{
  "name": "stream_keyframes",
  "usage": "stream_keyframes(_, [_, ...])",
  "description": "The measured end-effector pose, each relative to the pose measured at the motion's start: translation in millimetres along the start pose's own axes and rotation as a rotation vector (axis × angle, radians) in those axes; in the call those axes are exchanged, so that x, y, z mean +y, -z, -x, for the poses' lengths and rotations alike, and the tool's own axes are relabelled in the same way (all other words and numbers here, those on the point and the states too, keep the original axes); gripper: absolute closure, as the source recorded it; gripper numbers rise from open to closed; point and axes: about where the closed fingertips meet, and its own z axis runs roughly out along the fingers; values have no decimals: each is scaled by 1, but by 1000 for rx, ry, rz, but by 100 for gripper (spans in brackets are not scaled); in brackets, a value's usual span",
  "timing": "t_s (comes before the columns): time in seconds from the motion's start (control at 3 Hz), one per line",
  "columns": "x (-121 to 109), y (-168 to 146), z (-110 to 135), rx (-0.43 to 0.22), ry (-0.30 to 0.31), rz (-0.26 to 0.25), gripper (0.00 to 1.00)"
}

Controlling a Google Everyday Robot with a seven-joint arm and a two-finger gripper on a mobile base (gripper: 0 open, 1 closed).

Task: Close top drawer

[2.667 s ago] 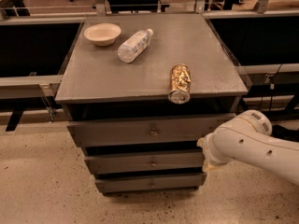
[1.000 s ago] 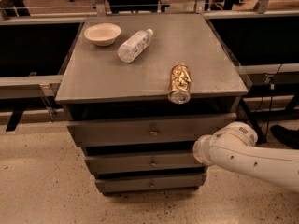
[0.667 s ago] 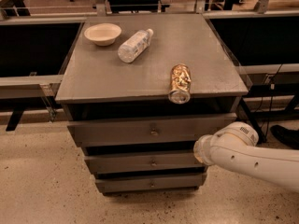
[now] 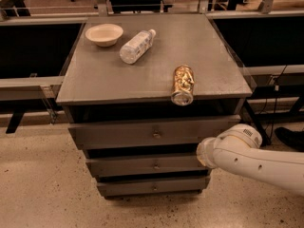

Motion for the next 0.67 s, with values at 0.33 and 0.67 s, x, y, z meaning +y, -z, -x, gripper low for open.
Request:
stream_keyframes(0.33, [0,0,0,0,0,0,12])
stream_keyframes(0.67, [0,0,0,0,0,0,0])
